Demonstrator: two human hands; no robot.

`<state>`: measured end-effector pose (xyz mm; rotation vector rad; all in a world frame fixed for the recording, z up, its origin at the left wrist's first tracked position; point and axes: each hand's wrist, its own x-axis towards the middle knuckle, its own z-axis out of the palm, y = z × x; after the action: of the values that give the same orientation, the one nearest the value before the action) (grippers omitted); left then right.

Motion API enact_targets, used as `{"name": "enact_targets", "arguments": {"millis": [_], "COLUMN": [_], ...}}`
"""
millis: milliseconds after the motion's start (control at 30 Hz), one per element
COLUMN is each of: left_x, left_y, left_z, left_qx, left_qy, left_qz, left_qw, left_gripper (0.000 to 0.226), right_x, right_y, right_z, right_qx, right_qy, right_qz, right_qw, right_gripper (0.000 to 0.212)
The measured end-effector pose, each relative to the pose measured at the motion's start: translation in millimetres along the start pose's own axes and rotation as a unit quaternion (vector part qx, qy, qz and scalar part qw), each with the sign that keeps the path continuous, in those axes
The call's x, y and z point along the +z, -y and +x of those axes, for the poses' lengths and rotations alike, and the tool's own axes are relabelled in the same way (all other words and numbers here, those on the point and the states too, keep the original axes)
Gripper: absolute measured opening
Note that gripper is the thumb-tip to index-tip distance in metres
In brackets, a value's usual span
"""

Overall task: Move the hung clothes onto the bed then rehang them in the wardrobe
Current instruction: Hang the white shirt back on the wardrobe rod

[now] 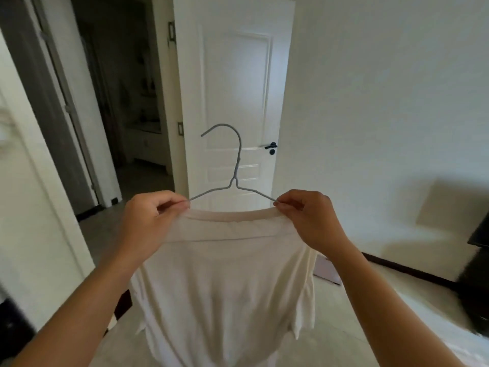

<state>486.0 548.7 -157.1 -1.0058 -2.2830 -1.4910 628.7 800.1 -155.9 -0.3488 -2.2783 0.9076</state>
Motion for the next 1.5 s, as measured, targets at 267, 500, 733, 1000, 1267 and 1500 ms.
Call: {"name": "enact_targets", "arguments": {"millis": [267, 500, 733, 1000, 1267, 1500], "left_x": [-80, -148, -216, -317, -430, -497], "left_y": [53, 91, 132, 197, 254, 309], "left_z": [1, 2, -4, -6, 0, 25], "left_qx": [-0.08, -0.093, -0.124, -0.156, -0.181, -0.206], "left_qy": [-0.126, -0.198, -0.244, -0.264, -0.271, -0.283], "left_qz": [0.074, 0.13, 0.195, 0.221, 0.257, 0.287], "left_qw": [0.986, 0.967, 0.942, 0.926, 0.91, 0.892], "left_gripper": [0.008, 0.036, 0.024, 0.007, 0.012, 0.015], "right_x": [105, 183, 258, 355, 437, 511], "right_y": [47, 88, 142, 218, 316, 380], "right_z": [69, 113, 131, 131, 126, 136], "right_qx": [-0.098, -0.192, -0.253, -0.294, -0.309, -0.332], "right_qy": [0.106, 0.174, 0.223, 0.257, 0.278, 0.328], "right_qz": [0.037, 0.028, 0.013, 0.014, 0.113, 0.127], "right_qw": [0.989, 0.965, 0.941, 0.92, 0.902, 0.875], "right_gripper": [0.017, 0.013, 0.009, 0.009, 0.007, 0.009]}}
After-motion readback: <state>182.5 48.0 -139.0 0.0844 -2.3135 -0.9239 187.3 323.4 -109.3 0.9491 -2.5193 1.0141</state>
